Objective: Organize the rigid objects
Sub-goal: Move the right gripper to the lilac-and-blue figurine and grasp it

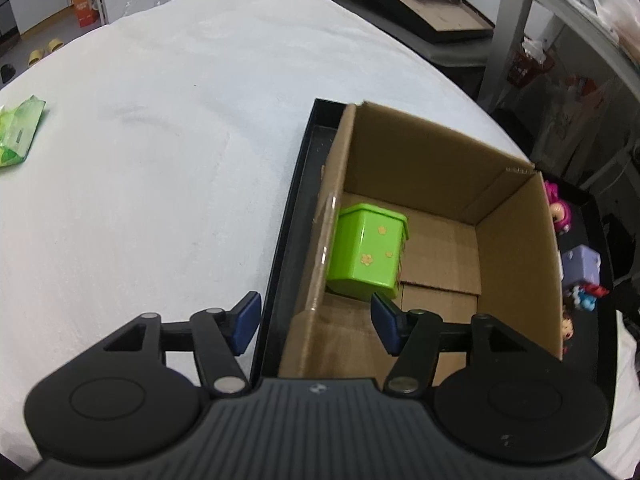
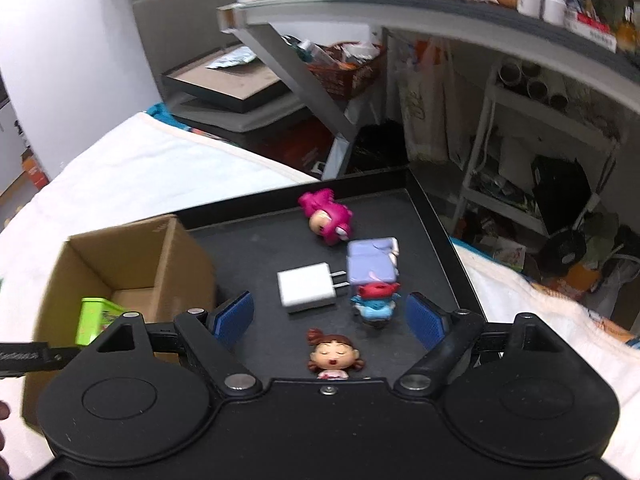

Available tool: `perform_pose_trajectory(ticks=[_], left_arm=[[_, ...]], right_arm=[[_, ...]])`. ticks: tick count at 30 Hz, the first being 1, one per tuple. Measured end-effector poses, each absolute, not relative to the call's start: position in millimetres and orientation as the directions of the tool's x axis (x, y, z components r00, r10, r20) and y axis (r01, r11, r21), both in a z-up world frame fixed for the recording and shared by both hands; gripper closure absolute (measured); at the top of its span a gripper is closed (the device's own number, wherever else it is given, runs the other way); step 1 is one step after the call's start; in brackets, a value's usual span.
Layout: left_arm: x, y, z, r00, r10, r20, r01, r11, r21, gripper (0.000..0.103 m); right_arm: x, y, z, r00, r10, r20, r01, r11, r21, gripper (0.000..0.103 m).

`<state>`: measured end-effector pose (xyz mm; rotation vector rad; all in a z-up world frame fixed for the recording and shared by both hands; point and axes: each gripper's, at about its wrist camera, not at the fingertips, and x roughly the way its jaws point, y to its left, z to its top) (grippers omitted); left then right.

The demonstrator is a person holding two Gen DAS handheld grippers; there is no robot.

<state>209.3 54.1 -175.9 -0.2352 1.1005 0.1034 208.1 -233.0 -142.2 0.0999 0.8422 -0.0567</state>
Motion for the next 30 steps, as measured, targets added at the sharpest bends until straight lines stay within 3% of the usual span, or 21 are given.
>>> perform_pose_trajectory(ticks=[21, 25, 27, 28, 30], left_arm=[[225.9, 9.6, -173.6, 0.412, 0.122, -0.903, -0.196, 0.980, 0.043, 0.043], [231.8, 0.2, -172.1, 0.409, 0.147, -0.900, -0.172, 0.982, 0.082, 0.043], [232.0, 0.3, -171.2, 0.411, 0.166, -0.896, -0.183, 0.978, 0.098, 0.043], [232.3, 0.3, -171.5, 0.406, 0.174, -0.897, -0.191, 0.976, 0.103, 0.043], [233.5, 0.1, -173.5, 0.392, 0.171, -0.904, -0.190, 0.977, 0.102, 0.042]], right_arm=[[251.5, -270.5, -204.6, 0.649, 0.025, -0.760, 0.126, 0.982, 0.139, 0.022], [254.2, -275.7, -206.9, 0.657, 0.060, -0.752, 0.105, 0.980, 0.170, 0.032], [255.0, -280.1, -208.0, 0.663, 0.059, -0.747, 0.112, 0.978, 0.176, 0.044], [255.6, -282.7, -209.9, 0.657, 0.069, -0.751, 0.113, 0.975, 0.189, 0.056], [255.6, -285.1, -212.3, 0.646, 0.083, -0.759, 0.114, 0.973, 0.203, 0.060]])
